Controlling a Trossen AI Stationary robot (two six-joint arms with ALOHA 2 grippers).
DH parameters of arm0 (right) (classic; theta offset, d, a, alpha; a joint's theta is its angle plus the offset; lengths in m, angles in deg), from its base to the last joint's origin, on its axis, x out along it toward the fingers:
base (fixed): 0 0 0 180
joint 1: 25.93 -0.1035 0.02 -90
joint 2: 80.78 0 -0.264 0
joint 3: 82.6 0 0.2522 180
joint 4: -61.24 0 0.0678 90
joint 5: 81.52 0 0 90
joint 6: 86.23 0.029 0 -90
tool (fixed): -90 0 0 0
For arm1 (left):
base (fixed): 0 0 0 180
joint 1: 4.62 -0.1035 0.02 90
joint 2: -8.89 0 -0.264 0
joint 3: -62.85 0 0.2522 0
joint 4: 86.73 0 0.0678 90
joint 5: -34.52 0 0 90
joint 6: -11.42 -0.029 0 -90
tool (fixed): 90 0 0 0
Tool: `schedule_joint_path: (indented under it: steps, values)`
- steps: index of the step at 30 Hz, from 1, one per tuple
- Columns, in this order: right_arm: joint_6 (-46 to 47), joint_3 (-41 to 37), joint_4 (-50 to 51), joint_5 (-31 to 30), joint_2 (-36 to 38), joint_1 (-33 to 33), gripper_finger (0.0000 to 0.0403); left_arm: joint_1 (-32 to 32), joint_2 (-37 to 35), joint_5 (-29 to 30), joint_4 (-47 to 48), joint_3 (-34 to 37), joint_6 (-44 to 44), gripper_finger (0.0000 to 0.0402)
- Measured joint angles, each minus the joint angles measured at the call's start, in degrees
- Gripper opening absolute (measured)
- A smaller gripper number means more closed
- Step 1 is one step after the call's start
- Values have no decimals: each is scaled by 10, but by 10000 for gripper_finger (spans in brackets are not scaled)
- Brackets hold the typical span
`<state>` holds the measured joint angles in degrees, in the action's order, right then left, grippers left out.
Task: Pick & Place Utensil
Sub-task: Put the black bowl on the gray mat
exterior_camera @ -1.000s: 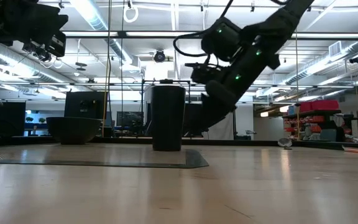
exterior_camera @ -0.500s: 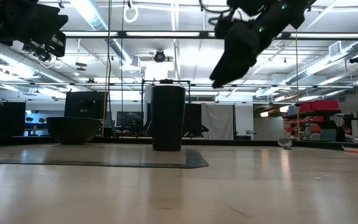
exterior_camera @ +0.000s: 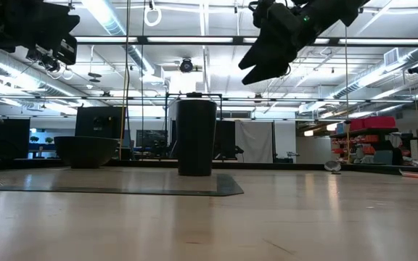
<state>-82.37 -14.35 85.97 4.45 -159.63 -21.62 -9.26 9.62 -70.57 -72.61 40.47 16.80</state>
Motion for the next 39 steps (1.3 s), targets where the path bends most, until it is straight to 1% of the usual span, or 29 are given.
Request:
schedule_joint_path:
  steps: [3, 6, 10, 13, 17, 19, 21, 26, 28, 31, 35, 37, 39]
  values:
    - [-1, 0, -14, 0, 0, 3, 398, 0, 0, 0, -16, 0, 7, 87]
    - [-18, 0, -23, 0, -4, 11, 398, 0, 0, 7, -28, 0, 37, 87]
    - [-37, 0, -38, 0, -3, 31, 398, 0, 0, 70, -32, 0, 65, 87]
    - [-37, 0, -49, 0, -4, 45, 398, 0, 0, 91, -33, 0, 54, 87]
    - [-49, 0, -67, -1, -4, 55, 398, 0, 0, 82, -18, 0, 9, 87]
    - [-50, 0, -75, 0, -4, 56, 398, 0, 0, 90, -19, 0, -4, 87]
    - [-50, 0, -77, 2, -4, 55, 398, 0, 0, 129, -29, 0, -4, 87]
    - [-54, 0, -76, 3, -4, 45, 398, 0, 0, 251, -49, 0, -29, 87]
    - [-54, 0, -75, 4, -3, 36, 398, 0, 4, 277, -66, 0, -31, 87]
    - [-63, 0, -74, 6, -4, 15, 398, 0, 33, 280, -131, 0, -38, 87]
    - [-67, 0, -78, 4, -4, -12, 398, -1, 119, 290, -221, 0, -64, 87]
    - [-65, 0, -80, 0, -4, -24, 398, -1, 169, 318, -243, -1, -72, 90]
    - [-60, 0, -79, 0, -4, -35, 398, -1, 218, 362, -239, -7, -69, 99]
